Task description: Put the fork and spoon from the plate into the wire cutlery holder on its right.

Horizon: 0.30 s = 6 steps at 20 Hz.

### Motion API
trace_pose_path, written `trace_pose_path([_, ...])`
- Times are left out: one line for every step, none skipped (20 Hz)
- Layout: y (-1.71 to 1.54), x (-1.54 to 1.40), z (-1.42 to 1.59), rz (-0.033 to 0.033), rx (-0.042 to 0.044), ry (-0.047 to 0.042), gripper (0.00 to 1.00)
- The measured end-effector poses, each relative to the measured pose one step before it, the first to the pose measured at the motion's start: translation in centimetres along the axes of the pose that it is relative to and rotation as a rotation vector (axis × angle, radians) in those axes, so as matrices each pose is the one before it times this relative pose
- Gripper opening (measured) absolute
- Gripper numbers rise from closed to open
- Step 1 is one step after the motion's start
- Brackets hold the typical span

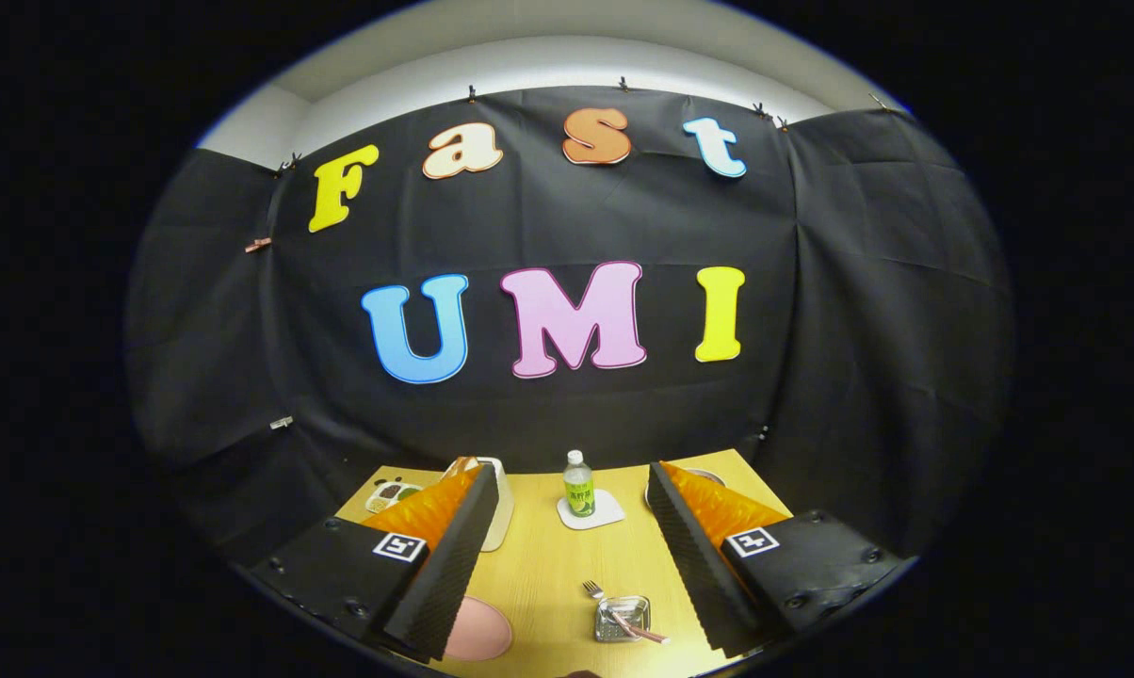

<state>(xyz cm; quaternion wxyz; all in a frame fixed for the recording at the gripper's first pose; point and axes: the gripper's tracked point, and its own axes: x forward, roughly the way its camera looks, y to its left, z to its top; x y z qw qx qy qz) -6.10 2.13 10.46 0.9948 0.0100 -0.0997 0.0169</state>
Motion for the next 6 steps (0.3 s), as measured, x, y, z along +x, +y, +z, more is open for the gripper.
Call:
trace_pose_path([0.249, -0.102, -0.352, 0.00526, -0.00811, -0.00562, 0.99])
trace_pose_path([0.186, -0.039, -0.403, 0.01591, -0.01053, -0.00643, 0.99])
trace_pose_path([0.279, -0.049, -0.639, 0.01873, -0.00352, 0.00205, 0.99])
trace_pose_path([0.005, 0.079, -0.930, 0.01212, 0.00121, 0.01208, 0.99])
trace_pose_path([-0.156, 0.174, -0.766, 0.00892, 0.01157, 0.01492, 0.99])
trace_pose_path([0.064, 0.065, -0.655, 0.01674, 0.01498, 0.01269, 0.99])
